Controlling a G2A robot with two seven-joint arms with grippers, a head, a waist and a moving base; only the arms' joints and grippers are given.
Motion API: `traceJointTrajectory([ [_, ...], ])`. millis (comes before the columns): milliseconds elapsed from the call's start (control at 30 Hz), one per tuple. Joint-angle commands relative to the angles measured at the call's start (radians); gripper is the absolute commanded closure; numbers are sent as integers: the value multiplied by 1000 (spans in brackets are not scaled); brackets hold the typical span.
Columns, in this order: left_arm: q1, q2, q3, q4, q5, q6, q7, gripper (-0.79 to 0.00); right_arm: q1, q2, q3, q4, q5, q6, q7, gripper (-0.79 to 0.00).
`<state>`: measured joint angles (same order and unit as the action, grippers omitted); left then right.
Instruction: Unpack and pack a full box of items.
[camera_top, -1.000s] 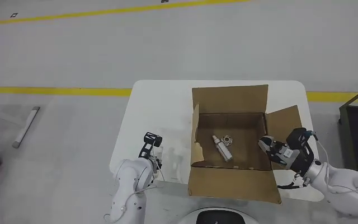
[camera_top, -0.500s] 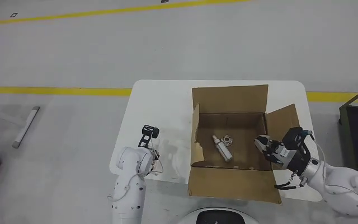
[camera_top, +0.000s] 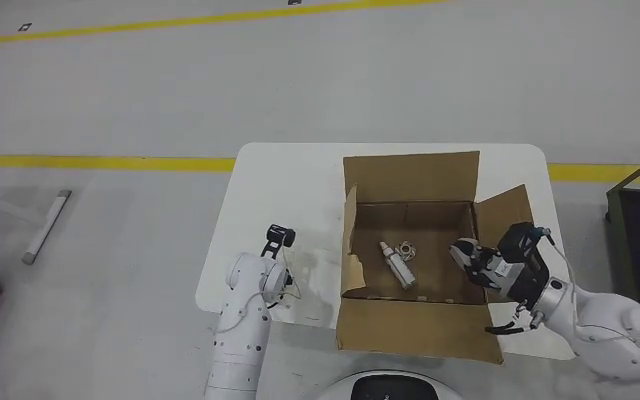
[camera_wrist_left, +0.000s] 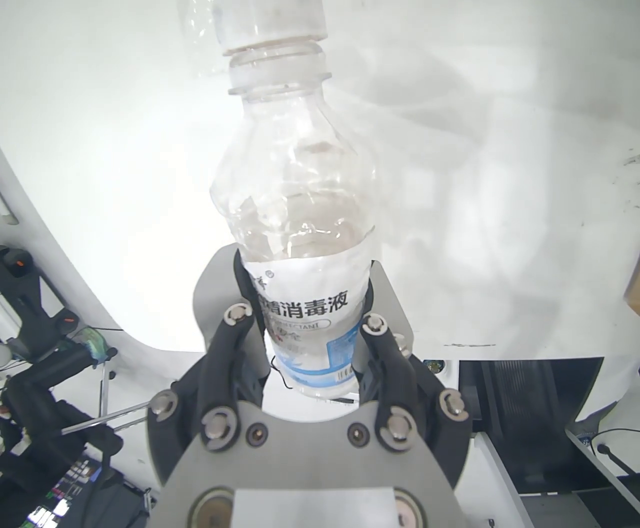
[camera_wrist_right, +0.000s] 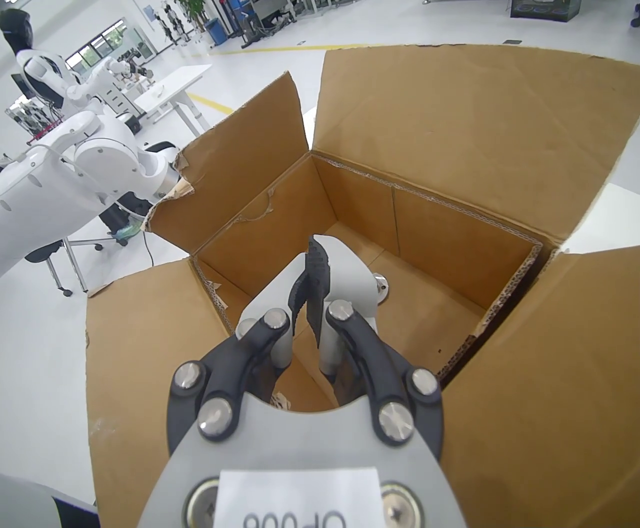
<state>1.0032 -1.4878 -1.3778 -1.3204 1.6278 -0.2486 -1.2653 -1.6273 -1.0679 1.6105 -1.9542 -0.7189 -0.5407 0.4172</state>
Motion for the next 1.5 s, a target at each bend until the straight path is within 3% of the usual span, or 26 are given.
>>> traceJointTrajectory([
  [0, -6, 0, 1, 3, -12, -3, -10, -785, 8, 0, -4, -1, 3, 4, 7, 0],
  [333, 8, 9, -13, -77, -91, -35, -43, -785, 48, 4, -18, -2, 44, 34, 66, -55],
  [600, 94, 29, -44, -321, -91, -100, -53, -785, 123, 11, -63, 1, 113, 179, 310, 0],
  [800, 157, 38, -42, -457, -65, -95, -23, -785, 181, 6, -136, -6, 63, 279, 345, 0],
  [1200, 160, 51, -72, -447, -87, -60, 21, -785, 162, -2, -197, -145, 66, 349, 260, 0],
  [1467, 162, 60, -79, -438, -102, -68, 41, -785, 172, -9, -213, -68, 14, 441, 161, 0],
])
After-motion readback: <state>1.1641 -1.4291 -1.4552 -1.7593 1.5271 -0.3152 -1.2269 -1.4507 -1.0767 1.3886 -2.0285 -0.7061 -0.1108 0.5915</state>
